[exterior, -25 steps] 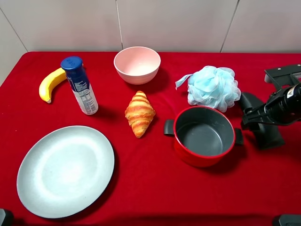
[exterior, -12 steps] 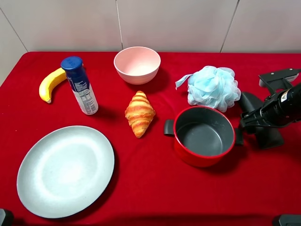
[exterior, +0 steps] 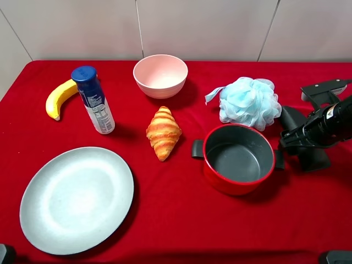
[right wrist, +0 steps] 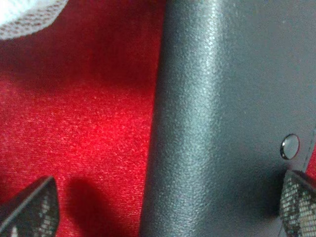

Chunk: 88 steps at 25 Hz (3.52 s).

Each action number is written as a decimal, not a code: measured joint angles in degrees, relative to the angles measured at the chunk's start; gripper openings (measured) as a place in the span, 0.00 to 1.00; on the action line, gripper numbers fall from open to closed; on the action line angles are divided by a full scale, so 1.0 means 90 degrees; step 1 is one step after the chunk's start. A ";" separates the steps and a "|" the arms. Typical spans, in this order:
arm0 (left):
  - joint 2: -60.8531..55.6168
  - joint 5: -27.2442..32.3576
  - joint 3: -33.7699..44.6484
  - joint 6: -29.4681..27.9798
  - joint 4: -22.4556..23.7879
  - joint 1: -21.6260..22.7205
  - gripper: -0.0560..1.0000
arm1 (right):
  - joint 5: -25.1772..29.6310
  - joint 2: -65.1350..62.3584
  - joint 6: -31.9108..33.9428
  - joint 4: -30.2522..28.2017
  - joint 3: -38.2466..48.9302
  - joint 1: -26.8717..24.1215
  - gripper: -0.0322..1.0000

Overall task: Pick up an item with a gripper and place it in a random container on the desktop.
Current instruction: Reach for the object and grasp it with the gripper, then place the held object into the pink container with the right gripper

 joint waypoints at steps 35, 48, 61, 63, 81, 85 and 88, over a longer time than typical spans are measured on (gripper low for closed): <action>0.0000 0.0000 0.0000 0.0000 0.0000 0.0000 0.99 | 0.0832 -0.0186 -0.0047 -0.0119 -0.0248 -0.0021 0.33; 0.0000 0.0000 0.0000 0.0000 0.0000 0.0000 0.99 | 0.1653 -0.0886 -0.0047 -0.0172 -0.0367 -0.0021 0.20; 0.0000 0.0000 0.0000 0.0000 0.0000 0.0000 0.99 | 0.1965 -0.1980 -0.0047 -0.0172 -0.0367 -0.0021 0.17; 0.0000 0.0000 0.0000 0.0006 0.0000 0.0000 0.99 | 0.2063 -0.2215 -0.0047 -0.0172 -0.0367 -0.0021 0.17; 0.0000 0.0000 0.0000 0.0006 0.0000 0.0000 0.99 | 0.2706 -0.4254 -0.0047 0.0644 -0.0367 -0.0021 0.16; 0.0000 0.0000 0.0000 0.0006 0.0000 0.0000 0.99 | 0.2706 -0.4532 -0.0047 0.1021 -0.0367 -0.0021 0.16; 0.0000 0.0000 0.0000 0.0006 0.0000 0.0000 0.99 | 0.2695 -0.4672 -0.0047 0.1331 -0.0367 -0.0021 0.16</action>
